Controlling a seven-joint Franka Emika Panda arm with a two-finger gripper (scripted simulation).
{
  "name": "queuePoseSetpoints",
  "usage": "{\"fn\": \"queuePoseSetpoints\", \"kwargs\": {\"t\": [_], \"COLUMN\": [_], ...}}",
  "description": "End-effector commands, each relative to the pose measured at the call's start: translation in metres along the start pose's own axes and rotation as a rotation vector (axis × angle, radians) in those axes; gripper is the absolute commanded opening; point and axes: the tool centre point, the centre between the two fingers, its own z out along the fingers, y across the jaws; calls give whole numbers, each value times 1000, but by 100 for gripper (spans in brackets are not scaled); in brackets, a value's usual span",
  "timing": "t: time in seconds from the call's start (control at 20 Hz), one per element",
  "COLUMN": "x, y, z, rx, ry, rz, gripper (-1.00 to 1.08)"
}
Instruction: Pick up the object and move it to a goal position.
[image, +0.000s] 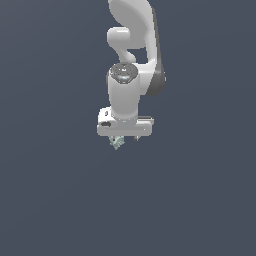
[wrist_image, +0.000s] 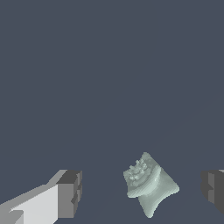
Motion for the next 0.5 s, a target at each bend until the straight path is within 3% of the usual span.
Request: {"fn": "queuePoseSetpoints", "kwargs": {"t": [0.0,0.45], "x": [2,-3], "y": [1,3], "z": [-3,4], "rx": [0,2], "ry": [7,4], "rz": [-4,52], "gripper": [100,100]}}
